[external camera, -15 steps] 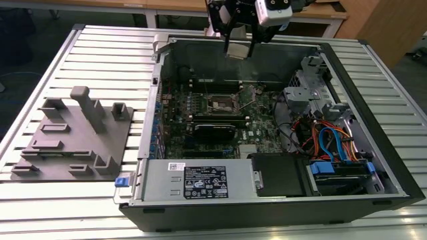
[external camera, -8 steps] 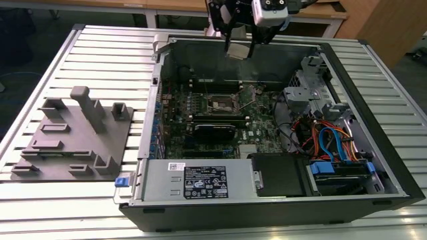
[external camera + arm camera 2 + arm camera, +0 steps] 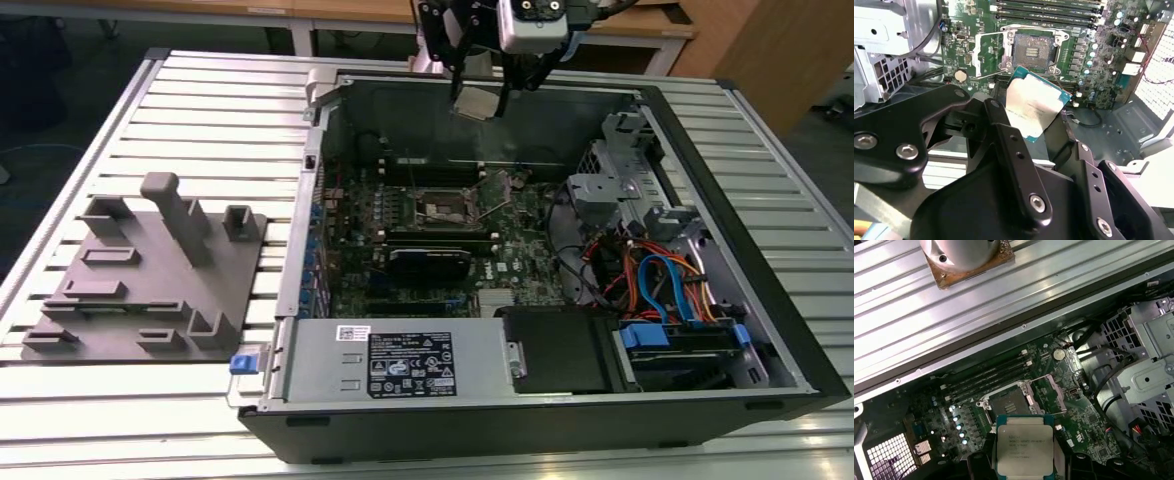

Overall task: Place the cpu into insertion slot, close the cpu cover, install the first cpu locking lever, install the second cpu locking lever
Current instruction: 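Place the cpu into insertion slot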

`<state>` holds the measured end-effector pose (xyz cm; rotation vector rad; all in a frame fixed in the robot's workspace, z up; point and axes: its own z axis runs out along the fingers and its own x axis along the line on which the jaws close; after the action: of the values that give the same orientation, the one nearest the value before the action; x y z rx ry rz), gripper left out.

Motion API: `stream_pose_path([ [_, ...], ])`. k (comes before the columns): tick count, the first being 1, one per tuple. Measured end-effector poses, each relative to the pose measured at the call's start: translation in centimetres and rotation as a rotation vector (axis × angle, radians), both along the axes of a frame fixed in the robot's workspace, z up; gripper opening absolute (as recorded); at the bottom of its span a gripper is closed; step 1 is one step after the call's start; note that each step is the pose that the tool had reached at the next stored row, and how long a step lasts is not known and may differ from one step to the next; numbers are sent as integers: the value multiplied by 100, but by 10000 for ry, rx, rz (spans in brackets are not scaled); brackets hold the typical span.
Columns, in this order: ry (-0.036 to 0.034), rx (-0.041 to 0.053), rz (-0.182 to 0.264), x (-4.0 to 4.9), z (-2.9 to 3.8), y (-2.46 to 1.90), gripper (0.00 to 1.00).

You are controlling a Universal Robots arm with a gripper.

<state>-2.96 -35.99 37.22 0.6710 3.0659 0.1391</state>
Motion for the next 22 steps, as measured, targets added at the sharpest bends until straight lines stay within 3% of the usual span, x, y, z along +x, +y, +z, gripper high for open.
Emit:
stream_pose_path([
  [14, 0, 0, -61, 0, 0, 0, 54],
  [19, 0, 0, -316, 0, 0, 0, 54],
  [22, 0, -3, -743, 0, -2, 0, 54],
])
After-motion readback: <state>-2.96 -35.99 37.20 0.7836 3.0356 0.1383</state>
